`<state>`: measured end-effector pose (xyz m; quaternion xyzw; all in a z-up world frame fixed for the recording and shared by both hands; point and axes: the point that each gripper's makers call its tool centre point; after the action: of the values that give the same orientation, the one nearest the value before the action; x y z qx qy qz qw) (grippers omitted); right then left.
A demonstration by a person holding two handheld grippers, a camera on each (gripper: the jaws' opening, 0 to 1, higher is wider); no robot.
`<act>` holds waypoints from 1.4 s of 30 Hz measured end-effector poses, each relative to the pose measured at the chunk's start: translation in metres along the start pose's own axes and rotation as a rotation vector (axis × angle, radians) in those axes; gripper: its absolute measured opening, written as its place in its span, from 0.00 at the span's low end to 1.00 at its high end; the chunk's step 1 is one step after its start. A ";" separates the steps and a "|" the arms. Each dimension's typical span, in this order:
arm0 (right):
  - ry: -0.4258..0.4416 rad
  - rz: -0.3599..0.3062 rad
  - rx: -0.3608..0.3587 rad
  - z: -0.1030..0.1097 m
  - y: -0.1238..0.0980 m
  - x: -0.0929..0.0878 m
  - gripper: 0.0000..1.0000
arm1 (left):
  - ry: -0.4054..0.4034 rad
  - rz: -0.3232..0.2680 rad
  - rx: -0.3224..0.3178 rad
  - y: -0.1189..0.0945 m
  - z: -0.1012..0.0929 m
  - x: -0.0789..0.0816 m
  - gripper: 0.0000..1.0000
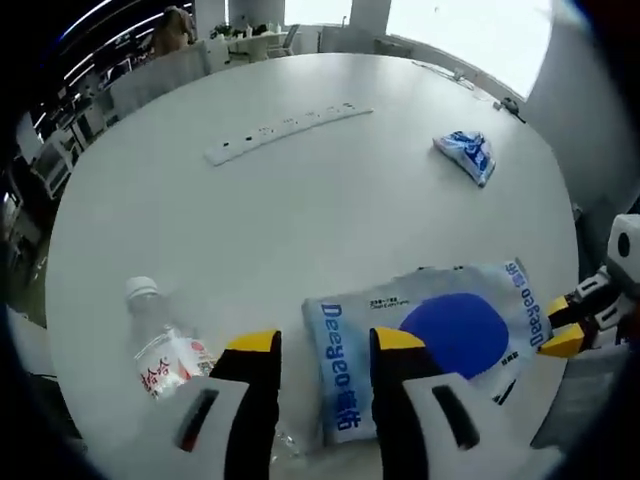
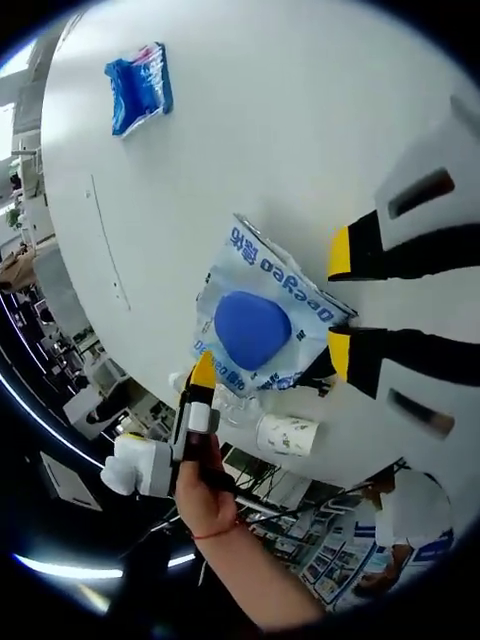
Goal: Arrange the tabletop items into an orderly group along one side of the table until the central work area is clear of visible clutter.
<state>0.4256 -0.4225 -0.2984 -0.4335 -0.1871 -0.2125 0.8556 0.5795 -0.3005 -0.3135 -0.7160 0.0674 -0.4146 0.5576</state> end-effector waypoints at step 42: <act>-0.028 -0.087 0.009 -0.008 -0.028 0.051 0.00 | -0.139 -0.102 -0.019 -0.033 -0.012 0.020 0.00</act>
<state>0.4549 -0.4545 -0.2587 -0.4238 -0.2186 -0.2427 0.8448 0.5721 -0.3088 -0.2747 -0.7510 -0.0042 -0.3910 0.5321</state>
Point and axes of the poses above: the point that each gripper's makers call its tool centre point, and the gripper's own axes: y roughly forward along the fingers, z roughly to its left, x roughly out of its top, and after that the axes turned 5 degrees about y, right-handed
